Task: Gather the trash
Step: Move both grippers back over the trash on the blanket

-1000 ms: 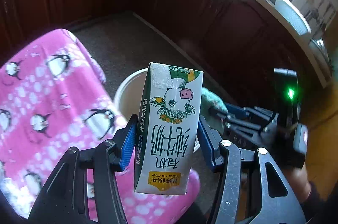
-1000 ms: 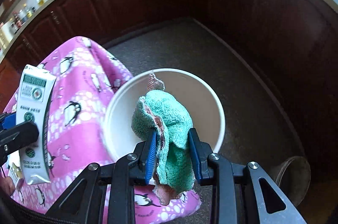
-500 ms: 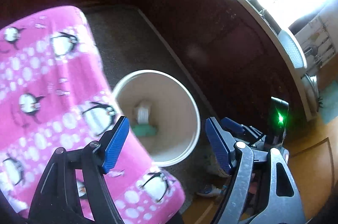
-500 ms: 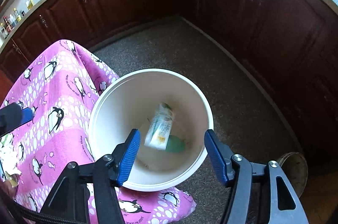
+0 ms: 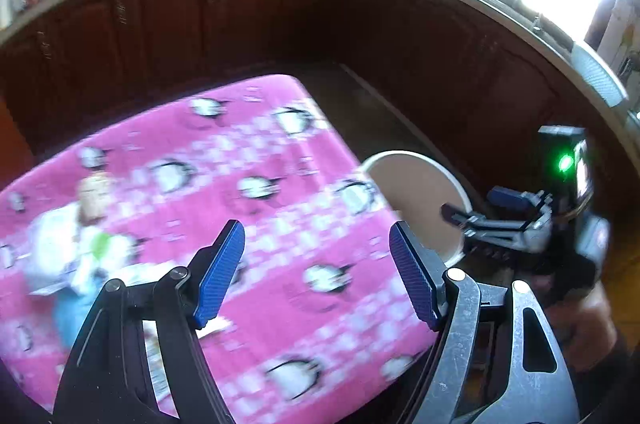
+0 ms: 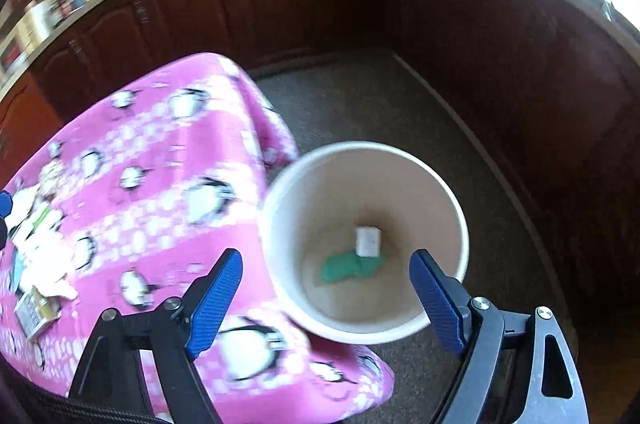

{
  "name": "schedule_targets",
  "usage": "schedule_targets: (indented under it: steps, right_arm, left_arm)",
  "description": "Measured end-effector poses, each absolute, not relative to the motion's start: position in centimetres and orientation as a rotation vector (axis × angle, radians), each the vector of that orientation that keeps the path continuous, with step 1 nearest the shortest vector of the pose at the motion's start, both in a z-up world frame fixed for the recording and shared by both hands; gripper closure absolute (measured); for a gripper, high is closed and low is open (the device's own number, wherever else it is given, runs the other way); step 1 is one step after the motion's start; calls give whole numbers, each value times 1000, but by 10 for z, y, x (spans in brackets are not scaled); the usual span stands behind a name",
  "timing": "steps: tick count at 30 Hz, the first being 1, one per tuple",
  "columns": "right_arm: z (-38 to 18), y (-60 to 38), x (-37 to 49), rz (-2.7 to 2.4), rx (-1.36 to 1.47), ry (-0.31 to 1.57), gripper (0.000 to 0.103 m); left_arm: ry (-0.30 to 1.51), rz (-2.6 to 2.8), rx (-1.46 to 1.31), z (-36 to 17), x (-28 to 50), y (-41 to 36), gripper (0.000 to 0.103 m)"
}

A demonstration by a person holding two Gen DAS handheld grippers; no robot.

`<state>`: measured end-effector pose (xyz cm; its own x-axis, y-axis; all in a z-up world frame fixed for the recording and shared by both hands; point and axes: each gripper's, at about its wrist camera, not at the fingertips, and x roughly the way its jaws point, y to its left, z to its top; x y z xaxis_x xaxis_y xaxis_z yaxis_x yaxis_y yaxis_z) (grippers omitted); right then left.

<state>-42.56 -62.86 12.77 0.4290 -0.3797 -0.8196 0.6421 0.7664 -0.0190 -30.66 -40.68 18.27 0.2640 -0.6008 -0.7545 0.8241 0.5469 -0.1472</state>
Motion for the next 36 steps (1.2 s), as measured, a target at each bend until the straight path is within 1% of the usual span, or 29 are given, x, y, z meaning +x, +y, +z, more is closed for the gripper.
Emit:
schedule_targets:
  steps: [5,7,12,19,25,29,33,36]
  right_arm:
    - [157,-578,-404,-579,280,846,10]
    - [169,-555,-397,-547,274,796,10]
    - [181,-504,-380,-473,233,755,10]
    - [178,-450,-359,-337,228,762,10]
    - [161,-419,-342,-256,217,807,10]
    - [150,-416,-335,-235,222,840,10]
    - [143,-419,-328,-241,212,877,10]
    - [138,-426,-326,-255,220,895,10]
  left_arm:
    - [822,-893,274,195,-290,-339,29]
    - [793,-858,259,203,-286,-309,29]
    - [755,-779,251,211,-279,-246,29]
    - [806,-745,211,197,-267,-183,28]
    - [853,-803,164,175,-266,-171,27]
    - [837,-895,238,159,-272,-186,24]
    - [846,-962,307,137,-269,-202,24]
    - [857,-1000,425,117,-269,-217,24]
